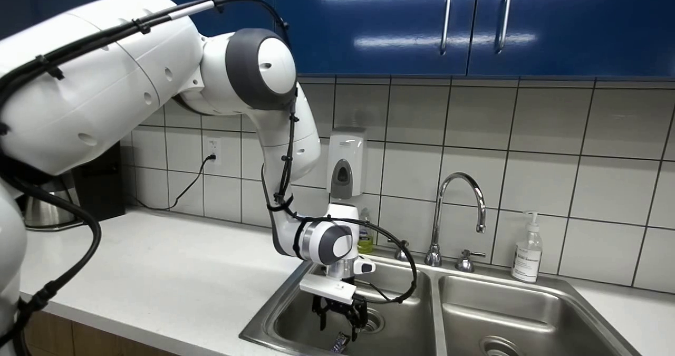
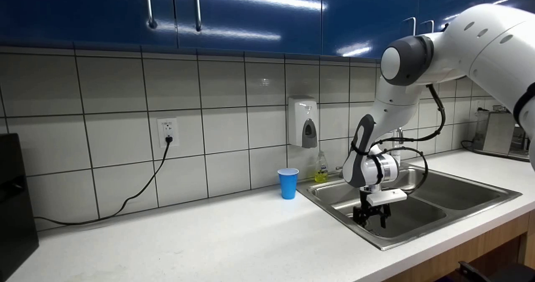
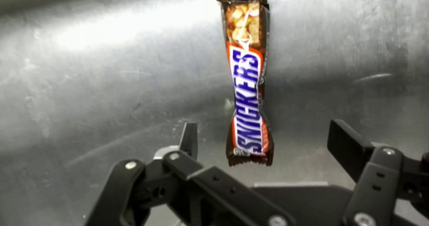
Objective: Put the chocolate bar inside the left sink
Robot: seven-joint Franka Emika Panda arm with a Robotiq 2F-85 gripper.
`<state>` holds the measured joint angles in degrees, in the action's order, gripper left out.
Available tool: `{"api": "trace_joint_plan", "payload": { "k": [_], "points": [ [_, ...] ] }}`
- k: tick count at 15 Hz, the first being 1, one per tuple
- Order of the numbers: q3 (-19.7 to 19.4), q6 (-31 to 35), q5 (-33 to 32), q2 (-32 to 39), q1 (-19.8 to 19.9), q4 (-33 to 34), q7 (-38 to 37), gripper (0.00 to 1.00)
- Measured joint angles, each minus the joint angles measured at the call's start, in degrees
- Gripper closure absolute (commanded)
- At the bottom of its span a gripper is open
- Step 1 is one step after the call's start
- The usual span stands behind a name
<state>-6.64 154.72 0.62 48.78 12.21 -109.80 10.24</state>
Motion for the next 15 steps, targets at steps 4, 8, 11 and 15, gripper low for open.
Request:
{"api": "trace_joint_plan", "payload": {
  "k": [4,8,11,15],
  "points": [
    [-0.14,1.57,-0.01,-1.00,-0.94,0.41,-1.50,0.00],
    [-0.74,2.73,-0.02,-2.61,-2.14,0.48,-3.08,0.00],
    [-1.37,2.80,-0.03,-3.82,-2.95,0.50,-4.16,0.00],
    [-1.82,2.81,-0.05,-5.72,-3.61,0.25,-5.27,0.00]
  ]
}}
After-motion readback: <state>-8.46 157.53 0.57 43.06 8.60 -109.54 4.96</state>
